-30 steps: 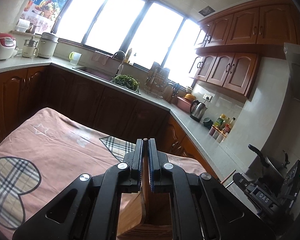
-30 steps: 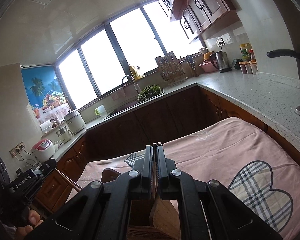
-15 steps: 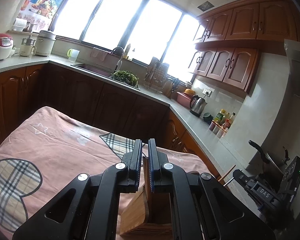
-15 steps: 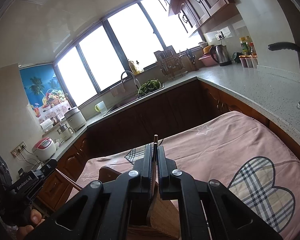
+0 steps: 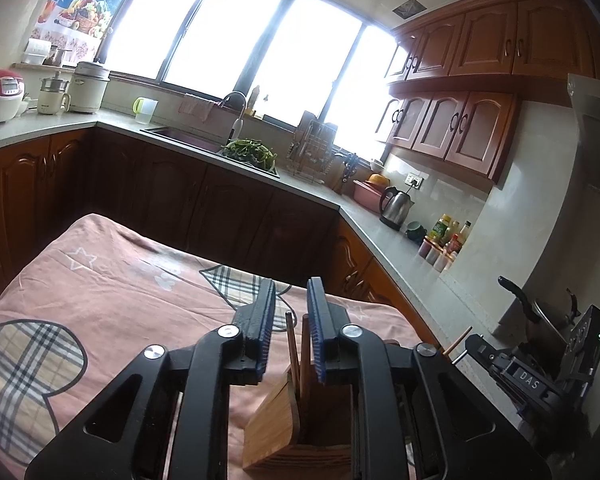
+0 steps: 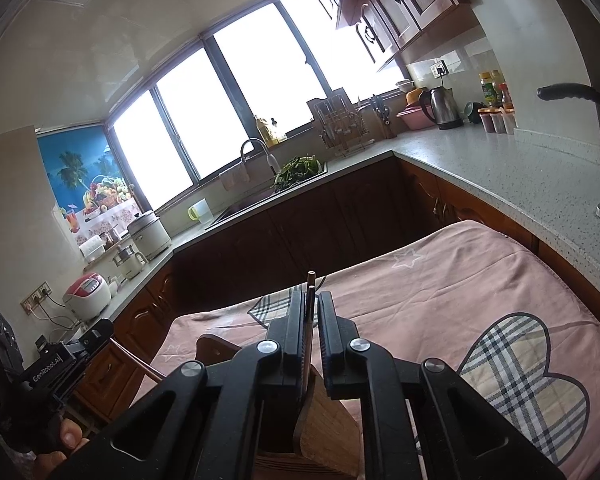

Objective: Organize utensils
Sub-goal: 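Lower both chopsticks into the holder and open both tools, then withdraw both open tools back toward the remaining utensils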

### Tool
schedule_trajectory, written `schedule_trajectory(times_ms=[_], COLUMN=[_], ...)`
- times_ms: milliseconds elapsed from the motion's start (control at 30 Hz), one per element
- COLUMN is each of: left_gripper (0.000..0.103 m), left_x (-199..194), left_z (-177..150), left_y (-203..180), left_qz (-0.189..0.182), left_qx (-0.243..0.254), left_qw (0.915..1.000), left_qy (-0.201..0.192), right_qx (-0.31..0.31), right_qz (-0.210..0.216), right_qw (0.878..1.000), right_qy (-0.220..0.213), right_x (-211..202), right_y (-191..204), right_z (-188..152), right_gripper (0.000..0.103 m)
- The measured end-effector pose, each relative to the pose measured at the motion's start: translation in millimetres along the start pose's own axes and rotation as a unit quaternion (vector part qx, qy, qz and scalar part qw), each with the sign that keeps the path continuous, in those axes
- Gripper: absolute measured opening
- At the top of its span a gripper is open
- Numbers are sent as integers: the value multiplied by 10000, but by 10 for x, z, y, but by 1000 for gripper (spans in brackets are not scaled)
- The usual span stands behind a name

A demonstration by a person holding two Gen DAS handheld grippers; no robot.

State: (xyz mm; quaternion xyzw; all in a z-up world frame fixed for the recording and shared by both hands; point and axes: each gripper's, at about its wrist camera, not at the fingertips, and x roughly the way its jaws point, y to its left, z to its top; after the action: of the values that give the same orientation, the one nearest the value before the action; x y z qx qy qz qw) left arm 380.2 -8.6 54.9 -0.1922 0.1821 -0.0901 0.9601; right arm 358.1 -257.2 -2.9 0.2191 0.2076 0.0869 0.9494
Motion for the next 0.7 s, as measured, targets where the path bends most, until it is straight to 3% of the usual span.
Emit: schedule_trajectory(times_ms=[33,100,133,167,200,300,367,467,700], left_gripper=[29,41,44,53,67,80,91,98,100], left_x=[-12,-45,-62,-77,-93,-173,-223,-328,-685], left_z=[-1,1,1,0,-3,-21,-39,-80,-201], left_y=[2,5,6,9,18,48,57,80,135], left_qz=[4,23,32,48,76,111,217,301,398], left_qx=[-7,-4,1,-4,-24,-75,-41,14,28], left_qw=[10000,10000,10000,10000,10000,9999,9997,9994,9982], left_qy=[-10,-41,-43,-31,-11,-15,48,149,445], right_qx=[21,87,119,135,135,175,200,148,47], right_qz=[1,35,61,96,103,170,214,235,329], right_qw=[10000,10000,9999,9999,9998,9997,9995,9995,9994], right_qy=[7,-1,-19,-42,-48,-41,-86,-122,-33], right_x=[0,-3,-14,-34,-44,-96,-154,-272,-613], right_y=[-12,-42,-51,-58,-57,-53,-53,-29,38], right_z=[0,0,1,-1,2,6,7,-5,-123], right_gripper=[14,31,48,56,56,65,92,94,97])
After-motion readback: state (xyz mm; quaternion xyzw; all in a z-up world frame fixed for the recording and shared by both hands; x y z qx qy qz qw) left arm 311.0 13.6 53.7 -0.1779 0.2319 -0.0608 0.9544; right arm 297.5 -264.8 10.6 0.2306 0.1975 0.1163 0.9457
